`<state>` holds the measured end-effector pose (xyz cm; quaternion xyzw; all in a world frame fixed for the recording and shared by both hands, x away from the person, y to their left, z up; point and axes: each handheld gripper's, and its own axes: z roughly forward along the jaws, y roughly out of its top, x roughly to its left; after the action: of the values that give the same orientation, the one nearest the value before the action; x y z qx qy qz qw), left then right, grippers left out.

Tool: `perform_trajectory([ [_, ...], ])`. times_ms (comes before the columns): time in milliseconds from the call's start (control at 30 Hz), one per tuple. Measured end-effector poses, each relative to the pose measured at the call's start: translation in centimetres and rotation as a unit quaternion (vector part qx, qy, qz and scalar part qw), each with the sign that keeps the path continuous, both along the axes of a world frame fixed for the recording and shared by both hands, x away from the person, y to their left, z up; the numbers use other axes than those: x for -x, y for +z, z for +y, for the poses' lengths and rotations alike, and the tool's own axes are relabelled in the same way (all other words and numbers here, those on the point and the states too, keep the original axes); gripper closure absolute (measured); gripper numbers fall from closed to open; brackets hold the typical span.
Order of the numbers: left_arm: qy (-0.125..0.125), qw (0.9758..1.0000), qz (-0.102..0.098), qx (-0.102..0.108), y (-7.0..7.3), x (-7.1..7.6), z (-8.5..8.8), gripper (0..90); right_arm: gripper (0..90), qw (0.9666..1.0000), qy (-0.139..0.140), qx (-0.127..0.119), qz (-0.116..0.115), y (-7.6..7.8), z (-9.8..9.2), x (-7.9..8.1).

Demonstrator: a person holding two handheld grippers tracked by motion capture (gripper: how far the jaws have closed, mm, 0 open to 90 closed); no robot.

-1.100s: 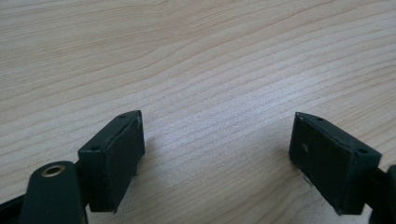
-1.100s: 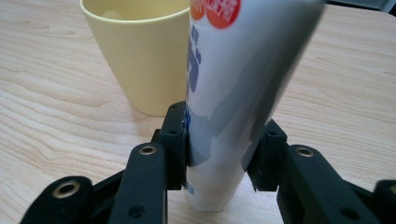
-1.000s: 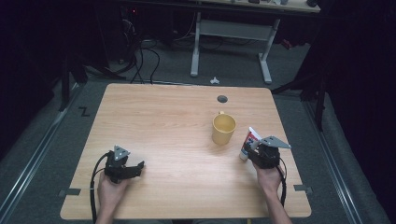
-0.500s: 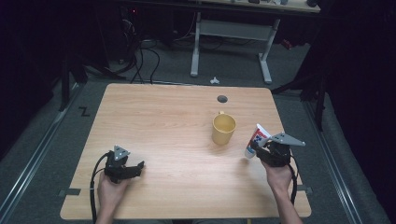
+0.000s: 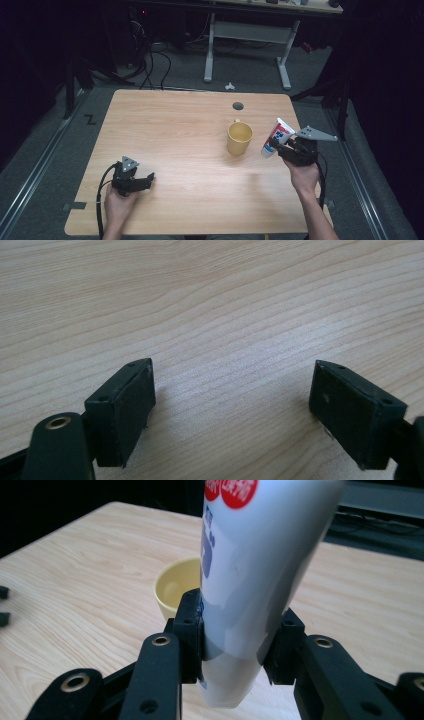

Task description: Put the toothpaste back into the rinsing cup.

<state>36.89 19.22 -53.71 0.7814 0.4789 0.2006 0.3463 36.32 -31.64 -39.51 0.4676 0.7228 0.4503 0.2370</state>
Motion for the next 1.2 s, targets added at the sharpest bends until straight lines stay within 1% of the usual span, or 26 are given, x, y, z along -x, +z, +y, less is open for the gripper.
perform_trajectory([
  [100, 0.000, 1.0000, 0.000, 0.000, 0.0, 0.0, 0.0, 19.1, 65.9, 0.9999, 0.010, -0.001, -0.005, 1.0, 0.4, -0.5],
  [133, 0.000, 1.0000, 0.000, 0.000, 0.0, 0.0, 0.0, 19.1, 65.9, 0.9999, 0.010, -0.001, -0.005, 1.0, 0.4, -0.5],
  [167, 0.000, 1.0000, 0.000, 0.000, 0.0, 0.0, 0.0, 19.1, 65.9, 0.9999, 0.015, 0.000, -0.009, 1.5, 0.8, -1.0],
  [233, 0.000, 1.0000, 0.000, 0.000, 0.0, 0.0, 0.0, 19.1, 65.9, 0.9998, 0.016, -0.002, -0.009, 1.7, 1.0, -1.2],
  [267, 0.000, 1.0000, 0.000, 0.000, 0.0, 0.0, 0.0, 19.1, 65.8, 0.9997, 0.022, -0.005, -0.013, 2.0, 1.3, -1.7],
  [300, 0.000, 1.0000, 0.000, 0.000, 0.0, 0.0, 0.0, 19.1, 65.8, 0.9997, 0.022, -0.005, -0.013, 2.0, 1.3, -1.7],
  [333, 0.000, 1.0000, 0.000, 0.000, 0.0, 0.0, 0.0, 19.1, 65.9, 0.9996, 0.024, -0.007, -0.012, 2.4, 1.6, -2.3],
  [367, 0.000, 1.0000, 0.000, 0.000, 0.0, 0.0, 0.0, 19.1, 65.9, 0.9996, 0.024, -0.007, -0.012, 2.4, 1.6, -2.3],
  [400, 0.000, 1.0000, 0.000, 0.000, 0.0, 0.0, 0.0, 19.2, 65.8, 0.9995, 0.027, -0.007, -0.012, 2.8, 1.9, -2.8],
  [500, 0.000, 1.0000, 0.000, 0.000, 0.0, 0.0, 0.0, 19.2, 65.8, 0.9994, 0.030, -0.005, -0.014, 3.2, 2.3, -3.2],
  [533, 0.000, 1.0000, 0.000, 0.000, 0.0, 0.0, 0.0, 19.2, 65.8, 0.9993, 0.033, -0.004, -0.014, 3.4, 2.6, -3.7],
  [567, 0.000, 1.0000, 0.000, 0.000, 0.0, 0.0, 0.0, 19.2, 65.8, 0.9993, 0.033, -0.004, -0.014, 3.4, 2.6, -3.7],
  [600, 0.000, 1.0000, 0.000, 0.000, 0.0, 0.0, 0.0, 19.1, 65.8, 0.9993, 0.036, -0.004, -0.013, 3.5, 3.0, -4.2],
  [633, 0.000, 1.0000, 0.000, 0.000, 0.0, 0.0, 0.0, 19.1, 65.8, 0.9993, 0.036, -0.004, -0.013, 3.5, 3.0, -4.2],
  [700, 0.000, 1.0000, 0.000, 0.000, 0.0, 0.0, 0.0, 19.2, 65.8, 0.9991, 0.041, 0.001, -0.009, 3.4, 3.7, -5.0],
  [733, 0.000, 1.0000, 0.000, 0.000, 0.0, 0.0, 0.0, 19.2, 65.8, 0.9991, 0.041, 0.001, -0.009, 3.4, 3.7, -5.0],
  [833, 0.001, 1.0000, 0.000, 0.000, 0.0, 0.0, 0.0, 19.2, 65.7, 0.9990, 0.045, 0.004, -0.004, 3.1, 4.4, -5.9],
  [867, 0.001, 1.0000, 0.000, 0.000, 0.0, 0.0, 0.0, 19.2, 65.6, 0.9989, 0.045, 0.007, -0.001, 2.8, 4.9, -6.4],
  [900, 0.001, 1.0000, 0.000, 0.000, 0.0, 0.0, 0.0, 19.2, 65.6, 0.9989, 0.045, 0.007, -0.001, 2.8, 4.9, -6.4],
  [933, 0.001, 1.0000, 0.000, 0.000, 0.0, 0.0, 0.0, 19.2, 65.6, 0.9989, 0.046, 0.012, 0.000, 2.6, 5.3, -6.9],
  [967, 0.001, 1.0000, 0.000, 0.000, 0.0, 0.0, 0.0, 19.2, 65.6, 0.9989, 0.046, 0.012, 0.000, 2.6, 5.3, -6.9],
  [1000, 0.001, 1.0000, 0.000, 0.000, 0.0, 0.0, 0.0, 19.2, 65.5, 0.9988, 0.046, 0.014, 0.004, 2.3, 5.6, -7.3],
  [1033, 0.001, 1.0000, 0.000, 0.000, 0.0, 0.0, 0.0, 19.2, 65.5, 0.9988, 0.046, 0.014, 0.004, 2.3, 5.6, -7.3],
  [1067, 0.001, 1.0000, 0.000, 0.000, 0.0, 0.0, 0.0, 19.2, 65.5, 0.9987, 0.047, 0.016, 0.009, 1.8, 5.9, -7.7],
  [1200, 0.001, 1.0000, 0.000, 0.000, 0.0, 0.0, 0.0, 19.2, 65.4, 0.9985, 0.047, 0.025, 0.016, 1.1, 6.4, -8.1],
])
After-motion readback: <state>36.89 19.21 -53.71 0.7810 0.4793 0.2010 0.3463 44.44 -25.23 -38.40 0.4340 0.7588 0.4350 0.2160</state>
